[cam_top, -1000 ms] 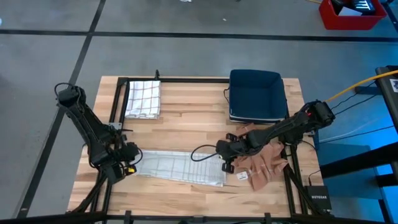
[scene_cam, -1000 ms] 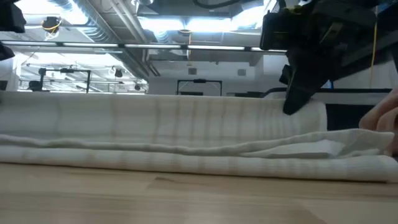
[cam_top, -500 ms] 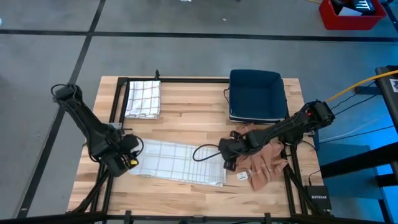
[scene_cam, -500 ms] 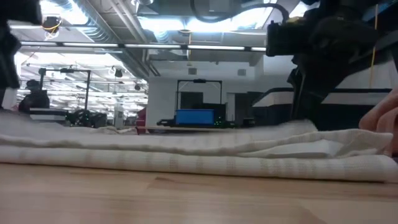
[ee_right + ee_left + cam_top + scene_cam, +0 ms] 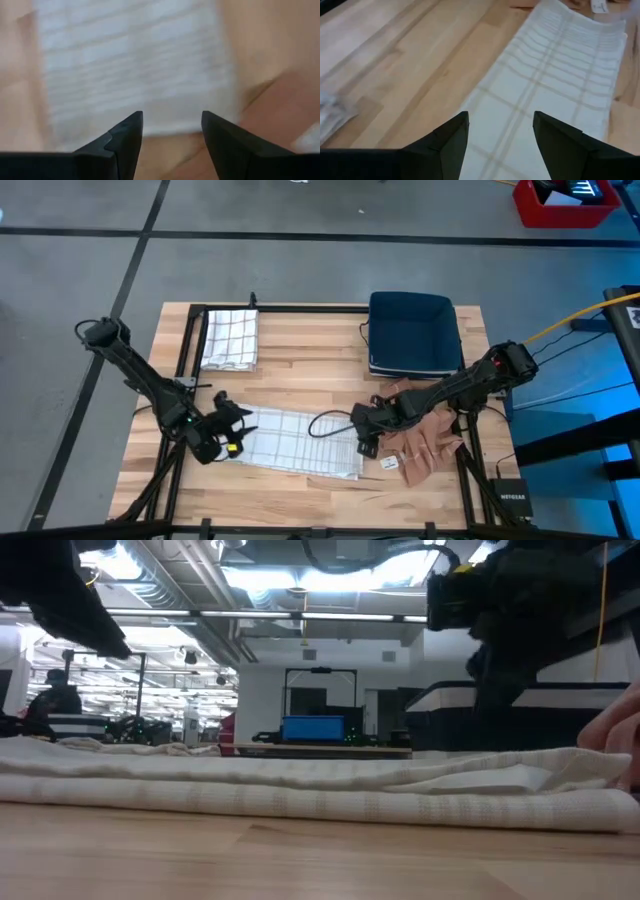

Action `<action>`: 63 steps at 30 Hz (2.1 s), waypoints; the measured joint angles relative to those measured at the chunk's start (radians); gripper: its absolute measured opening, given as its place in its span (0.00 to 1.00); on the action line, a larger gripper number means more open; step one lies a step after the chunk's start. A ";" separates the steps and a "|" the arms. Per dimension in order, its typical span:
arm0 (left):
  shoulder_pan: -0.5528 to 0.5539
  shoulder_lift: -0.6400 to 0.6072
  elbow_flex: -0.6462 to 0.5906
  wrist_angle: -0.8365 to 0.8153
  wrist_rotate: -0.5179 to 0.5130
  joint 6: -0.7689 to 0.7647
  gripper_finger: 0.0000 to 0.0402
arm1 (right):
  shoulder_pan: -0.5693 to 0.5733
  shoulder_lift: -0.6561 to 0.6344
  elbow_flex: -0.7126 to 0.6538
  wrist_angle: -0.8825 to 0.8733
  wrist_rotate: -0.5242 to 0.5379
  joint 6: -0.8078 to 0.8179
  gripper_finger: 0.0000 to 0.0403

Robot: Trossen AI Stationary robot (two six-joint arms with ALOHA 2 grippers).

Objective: Fold towel
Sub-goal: Fold the white towel on the table

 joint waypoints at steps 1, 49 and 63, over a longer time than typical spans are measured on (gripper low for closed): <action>0.008 0.014 -0.017 0.055 -0.001 0.038 0.53 | 0.015 0.000 0.000 0.000 -0.021 0.037 0.51; 0.075 0.192 -0.102 0.354 0.040 0.239 0.53 | 0.235 -0.005 -0.352 0.671 0.171 0.918 0.67; 0.075 0.192 -0.102 0.355 0.040 0.239 0.53 | 0.238 0.131 -0.347 0.750 0.285 0.973 0.66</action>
